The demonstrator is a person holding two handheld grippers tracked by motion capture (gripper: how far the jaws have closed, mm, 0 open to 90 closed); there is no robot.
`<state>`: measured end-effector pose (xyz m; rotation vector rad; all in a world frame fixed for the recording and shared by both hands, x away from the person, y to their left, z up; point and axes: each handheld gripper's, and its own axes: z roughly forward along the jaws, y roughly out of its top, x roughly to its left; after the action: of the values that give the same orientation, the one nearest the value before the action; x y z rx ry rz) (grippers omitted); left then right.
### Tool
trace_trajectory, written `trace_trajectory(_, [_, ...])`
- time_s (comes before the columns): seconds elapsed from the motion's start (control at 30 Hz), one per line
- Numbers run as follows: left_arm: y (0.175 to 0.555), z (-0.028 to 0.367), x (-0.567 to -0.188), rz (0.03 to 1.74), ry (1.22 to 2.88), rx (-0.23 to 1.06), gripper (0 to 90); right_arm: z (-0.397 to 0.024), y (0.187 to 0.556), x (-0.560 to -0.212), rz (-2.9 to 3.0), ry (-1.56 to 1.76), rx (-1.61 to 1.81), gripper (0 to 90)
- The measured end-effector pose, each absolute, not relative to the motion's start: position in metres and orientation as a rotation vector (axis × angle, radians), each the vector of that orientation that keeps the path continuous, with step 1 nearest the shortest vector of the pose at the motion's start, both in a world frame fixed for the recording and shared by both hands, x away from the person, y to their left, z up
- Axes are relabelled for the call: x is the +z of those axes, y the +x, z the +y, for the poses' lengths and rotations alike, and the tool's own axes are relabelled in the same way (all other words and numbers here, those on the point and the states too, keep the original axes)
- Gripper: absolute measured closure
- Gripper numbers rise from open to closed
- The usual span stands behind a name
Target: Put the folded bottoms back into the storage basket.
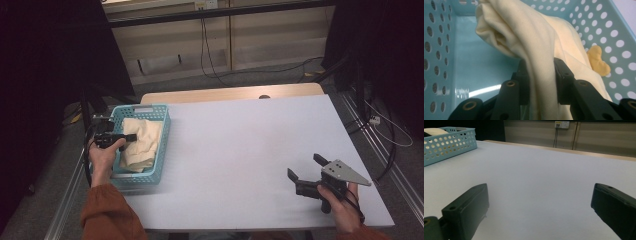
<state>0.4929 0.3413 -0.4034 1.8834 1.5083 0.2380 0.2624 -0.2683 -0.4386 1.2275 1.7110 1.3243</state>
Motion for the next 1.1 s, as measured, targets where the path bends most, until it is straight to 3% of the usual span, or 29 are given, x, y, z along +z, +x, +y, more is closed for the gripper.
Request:
trace_trajectory(0.67, [0.499,0.340,-0.413,1.620,1.952,0.355,59.9,-0.269,0.263,-0.439,1.707,1.232,1.322,1.7])
trace_trajectory(0.73, [0.499,0.339,-0.414,1.650,1.973,0.414,55.2,-0.268,0.263,-0.439,1.708,1.229,1.322,1.7])
trace_trajectory(1.1, [0.500,0.340,-0.417,1.635,1.990,0.428,47.3,-0.269,0.263,-0.439,1.710,1.232,1.322,1.7])
